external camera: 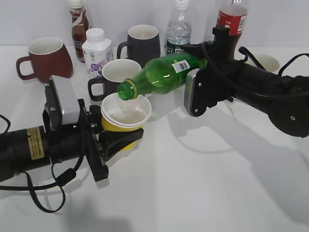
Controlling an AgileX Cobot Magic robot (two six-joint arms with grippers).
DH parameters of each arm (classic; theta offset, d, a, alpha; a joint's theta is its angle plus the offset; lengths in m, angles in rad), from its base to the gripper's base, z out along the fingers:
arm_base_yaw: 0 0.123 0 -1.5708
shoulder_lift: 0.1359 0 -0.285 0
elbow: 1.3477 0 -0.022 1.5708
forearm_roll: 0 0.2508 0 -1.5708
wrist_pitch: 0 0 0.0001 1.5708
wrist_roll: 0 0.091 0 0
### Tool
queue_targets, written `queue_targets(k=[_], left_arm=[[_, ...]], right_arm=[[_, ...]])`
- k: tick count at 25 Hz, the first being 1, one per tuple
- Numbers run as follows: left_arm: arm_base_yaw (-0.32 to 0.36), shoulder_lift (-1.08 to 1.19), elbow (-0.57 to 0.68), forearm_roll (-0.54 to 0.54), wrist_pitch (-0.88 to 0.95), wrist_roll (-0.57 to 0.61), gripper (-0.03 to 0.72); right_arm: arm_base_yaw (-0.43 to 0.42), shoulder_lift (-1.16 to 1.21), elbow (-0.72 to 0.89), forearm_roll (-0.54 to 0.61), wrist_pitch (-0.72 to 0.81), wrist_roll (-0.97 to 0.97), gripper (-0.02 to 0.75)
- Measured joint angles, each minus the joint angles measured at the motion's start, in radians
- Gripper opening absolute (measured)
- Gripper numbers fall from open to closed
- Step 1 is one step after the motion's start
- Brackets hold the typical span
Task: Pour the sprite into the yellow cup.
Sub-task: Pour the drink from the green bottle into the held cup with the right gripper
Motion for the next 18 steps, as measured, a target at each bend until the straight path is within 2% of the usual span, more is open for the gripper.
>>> queue_targets(k=[18], left_arm=[[0.000,-0.001,0.028,-0.023,0.000,0.000,0.328]], right_arm=[[0.000,0.000,0.000,-0.001,-0.001,-0.052,0.375]])
